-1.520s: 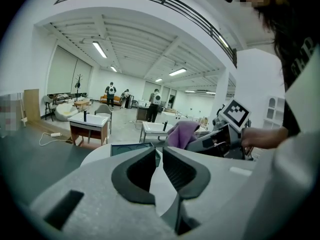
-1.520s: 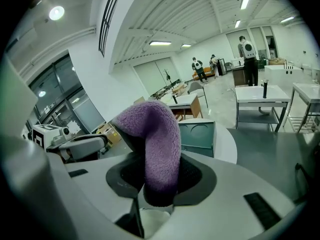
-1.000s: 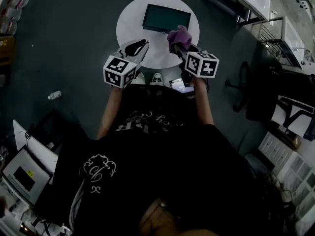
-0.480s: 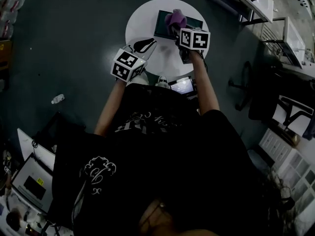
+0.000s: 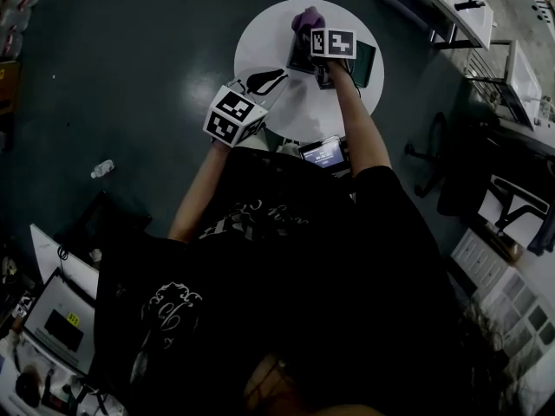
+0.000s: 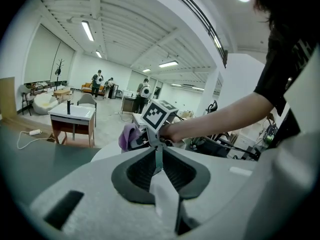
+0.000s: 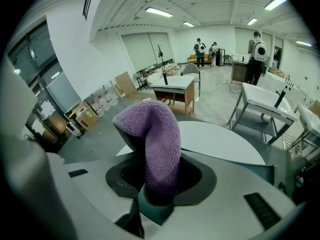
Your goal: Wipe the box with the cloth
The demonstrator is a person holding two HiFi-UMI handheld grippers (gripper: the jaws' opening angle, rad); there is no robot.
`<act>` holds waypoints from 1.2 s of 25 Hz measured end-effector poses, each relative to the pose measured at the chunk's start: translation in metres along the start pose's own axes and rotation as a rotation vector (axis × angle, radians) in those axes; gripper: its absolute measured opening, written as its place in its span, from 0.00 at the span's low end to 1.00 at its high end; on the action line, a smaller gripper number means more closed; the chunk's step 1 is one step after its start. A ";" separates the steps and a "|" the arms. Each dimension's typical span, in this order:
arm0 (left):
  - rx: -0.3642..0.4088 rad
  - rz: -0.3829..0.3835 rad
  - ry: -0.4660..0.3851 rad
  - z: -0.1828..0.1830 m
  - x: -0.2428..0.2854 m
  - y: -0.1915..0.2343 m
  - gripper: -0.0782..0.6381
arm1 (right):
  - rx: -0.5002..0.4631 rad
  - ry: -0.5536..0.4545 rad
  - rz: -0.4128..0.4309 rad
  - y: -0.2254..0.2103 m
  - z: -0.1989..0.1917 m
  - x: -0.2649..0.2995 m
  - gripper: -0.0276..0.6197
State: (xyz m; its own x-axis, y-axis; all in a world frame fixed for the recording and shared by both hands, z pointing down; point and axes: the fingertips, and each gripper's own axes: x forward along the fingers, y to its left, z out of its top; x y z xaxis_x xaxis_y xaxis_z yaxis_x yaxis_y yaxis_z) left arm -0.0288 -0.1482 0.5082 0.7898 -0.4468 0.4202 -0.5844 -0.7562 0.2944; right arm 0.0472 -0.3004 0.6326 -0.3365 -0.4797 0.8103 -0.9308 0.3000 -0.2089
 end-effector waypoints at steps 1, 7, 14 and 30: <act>0.000 -0.003 0.001 0.000 0.000 0.001 0.16 | -0.007 0.013 -0.017 -0.006 -0.002 0.002 0.22; -0.003 -0.021 0.004 -0.001 0.003 -0.002 0.16 | 0.009 0.053 -0.107 -0.050 -0.020 -0.011 0.22; 0.017 -0.056 0.009 0.004 0.020 -0.022 0.16 | 0.061 0.069 -0.190 -0.108 -0.047 -0.045 0.22; 0.045 -0.058 0.011 0.008 0.037 -0.064 0.16 | 0.087 0.067 -0.220 -0.141 -0.072 -0.089 0.22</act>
State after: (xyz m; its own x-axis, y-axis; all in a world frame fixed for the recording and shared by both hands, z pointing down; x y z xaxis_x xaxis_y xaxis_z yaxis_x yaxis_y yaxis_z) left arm 0.0388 -0.1203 0.4977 0.8197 -0.3968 0.4132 -0.5288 -0.8015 0.2793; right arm 0.2184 -0.2406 0.6292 -0.1169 -0.4691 0.8754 -0.9903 0.1212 -0.0673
